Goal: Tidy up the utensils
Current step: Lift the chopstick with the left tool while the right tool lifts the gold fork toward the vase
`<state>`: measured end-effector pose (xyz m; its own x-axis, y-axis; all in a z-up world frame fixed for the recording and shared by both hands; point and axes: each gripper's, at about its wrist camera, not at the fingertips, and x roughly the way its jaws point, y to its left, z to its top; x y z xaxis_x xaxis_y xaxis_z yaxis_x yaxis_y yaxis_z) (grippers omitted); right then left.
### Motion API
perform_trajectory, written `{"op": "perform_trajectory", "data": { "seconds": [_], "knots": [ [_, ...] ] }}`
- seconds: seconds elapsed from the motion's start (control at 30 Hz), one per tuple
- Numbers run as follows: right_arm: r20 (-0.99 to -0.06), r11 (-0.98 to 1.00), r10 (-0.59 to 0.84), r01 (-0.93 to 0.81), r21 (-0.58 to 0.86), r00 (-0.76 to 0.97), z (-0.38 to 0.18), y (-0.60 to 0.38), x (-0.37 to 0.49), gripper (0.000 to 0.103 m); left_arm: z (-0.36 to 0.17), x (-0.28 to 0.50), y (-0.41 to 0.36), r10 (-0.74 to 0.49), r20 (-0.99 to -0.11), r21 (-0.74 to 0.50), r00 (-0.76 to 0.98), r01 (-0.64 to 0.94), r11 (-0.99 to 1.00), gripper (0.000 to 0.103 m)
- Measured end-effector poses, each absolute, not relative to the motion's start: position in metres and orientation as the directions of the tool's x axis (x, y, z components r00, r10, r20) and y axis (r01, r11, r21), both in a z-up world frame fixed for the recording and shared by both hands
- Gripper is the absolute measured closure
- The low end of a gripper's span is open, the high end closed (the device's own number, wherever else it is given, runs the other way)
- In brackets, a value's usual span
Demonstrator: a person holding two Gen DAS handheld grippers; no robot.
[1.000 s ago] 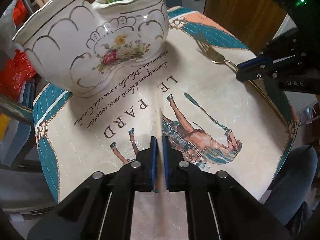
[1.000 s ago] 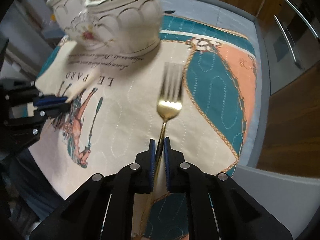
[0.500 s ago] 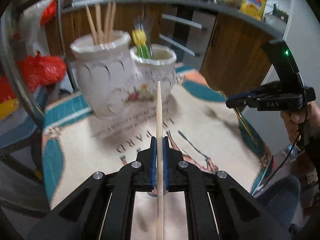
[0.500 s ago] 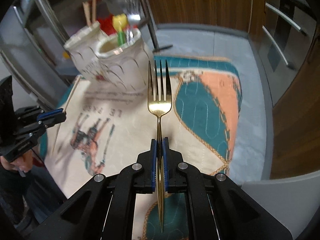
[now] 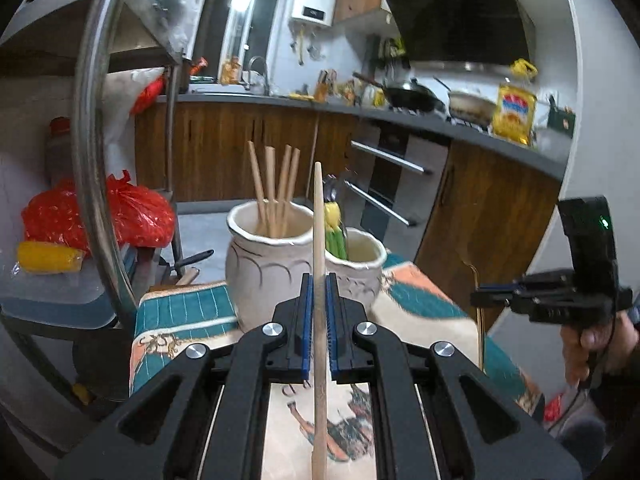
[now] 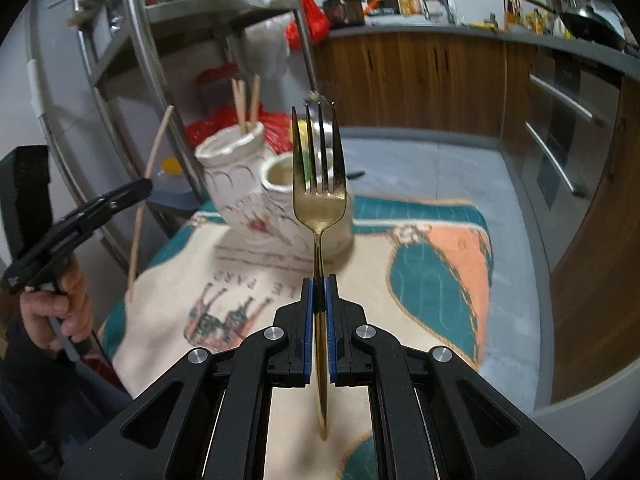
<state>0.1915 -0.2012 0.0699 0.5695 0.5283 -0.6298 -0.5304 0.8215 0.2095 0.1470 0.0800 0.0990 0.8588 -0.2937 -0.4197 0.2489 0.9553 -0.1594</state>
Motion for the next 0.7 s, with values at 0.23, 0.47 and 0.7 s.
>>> {"op": "perform_trajectory", "data": {
  "seconds": [0.23, 0.47, 0.7],
  "knots": [
    [-0.568, 0.801, 0.568, -0.56, 0.213, 0.596, 0.081, -0.19, 0.193, 0.096, 0.108, 0.161, 0.094, -0.284, -0.352, -0.201, 0.892, 0.224, 0.954, 0.097],
    [-0.503, 0.772, 0.612, -0.599, 0.213, 0.61, 0.097, -0.175, 0.197, 0.096, 0.125, 0.179, 0.102, -0.285, -0.271, -0.229, 0.919, 0.226, 0.947, 0.097],
    [-0.432, 0.728, 0.672, -0.644, 0.234, 0.602, 0.11, -0.166, 0.206, 0.096, 0.131, 0.195, 0.094, -0.289, -0.217, -0.242, 0.932, 0.235, 0.941, 0.097]
  ]
}}
